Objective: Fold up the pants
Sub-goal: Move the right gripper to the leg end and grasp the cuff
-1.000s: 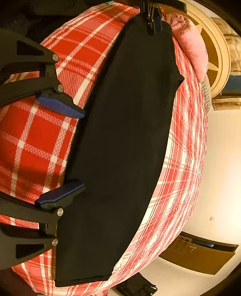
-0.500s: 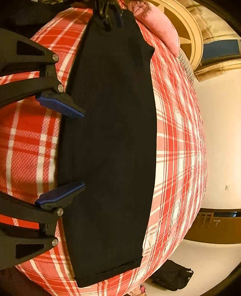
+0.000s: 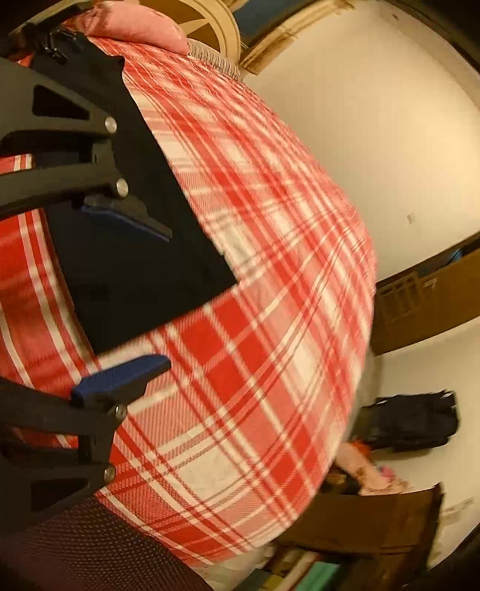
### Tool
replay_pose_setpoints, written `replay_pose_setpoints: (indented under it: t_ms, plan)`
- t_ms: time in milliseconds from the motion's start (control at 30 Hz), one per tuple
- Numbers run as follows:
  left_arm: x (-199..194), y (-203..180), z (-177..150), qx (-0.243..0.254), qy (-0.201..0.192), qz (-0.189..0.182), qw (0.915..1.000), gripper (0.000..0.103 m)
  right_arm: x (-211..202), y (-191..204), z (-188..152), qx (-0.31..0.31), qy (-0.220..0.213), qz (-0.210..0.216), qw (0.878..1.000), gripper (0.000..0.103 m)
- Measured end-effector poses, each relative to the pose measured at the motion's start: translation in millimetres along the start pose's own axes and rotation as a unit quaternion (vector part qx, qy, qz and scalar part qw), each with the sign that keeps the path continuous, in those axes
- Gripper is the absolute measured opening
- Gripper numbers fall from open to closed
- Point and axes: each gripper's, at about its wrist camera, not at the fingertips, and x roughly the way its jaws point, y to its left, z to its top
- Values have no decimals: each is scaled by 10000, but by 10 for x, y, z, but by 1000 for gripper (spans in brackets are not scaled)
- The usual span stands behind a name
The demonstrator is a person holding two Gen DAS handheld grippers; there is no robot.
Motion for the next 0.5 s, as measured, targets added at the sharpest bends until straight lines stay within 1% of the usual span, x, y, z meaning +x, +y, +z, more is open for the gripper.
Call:
replay_pose_setpoints:
  t_ms: [100,133,267,300,333,367,400,467,500]
  plan:
    - [21,-176,68,151,-24,-92,9998,91,121,-41,-47,36,289,42,9996,57]
    - [29,-224,86,193,-31,-120,9997,91,153,-55,-65,20,399,-1,9992,56]
    - [80,-365,165,278,-34,-237,9993,91,223,-161,-104,140,685,-13,9976,56]
    - [95,-400,190,311,-32,-268,9992,91,254,-189,-119,198,745,50,9970,56]
    - [107,-431,206,349,-27,-289,9990,91,276,-204,-128,257,787,132,9965,55]
    - [116,-450,218,376,-22,-301,9988,91,305,-213,-141,300,833,225,9958,52]
    - [124,-483,235,418,-15,-319,9986,91,332,-202,-158,305,897,363,9948,47]
    - [127,-533,259,460,-17,-358,9983,91,348,-194,-170,258,874,329,9953,46]
    - [129,-556,278,468,-21,-393,9981,91,361,-226,-169,345,872,377,9949,46]
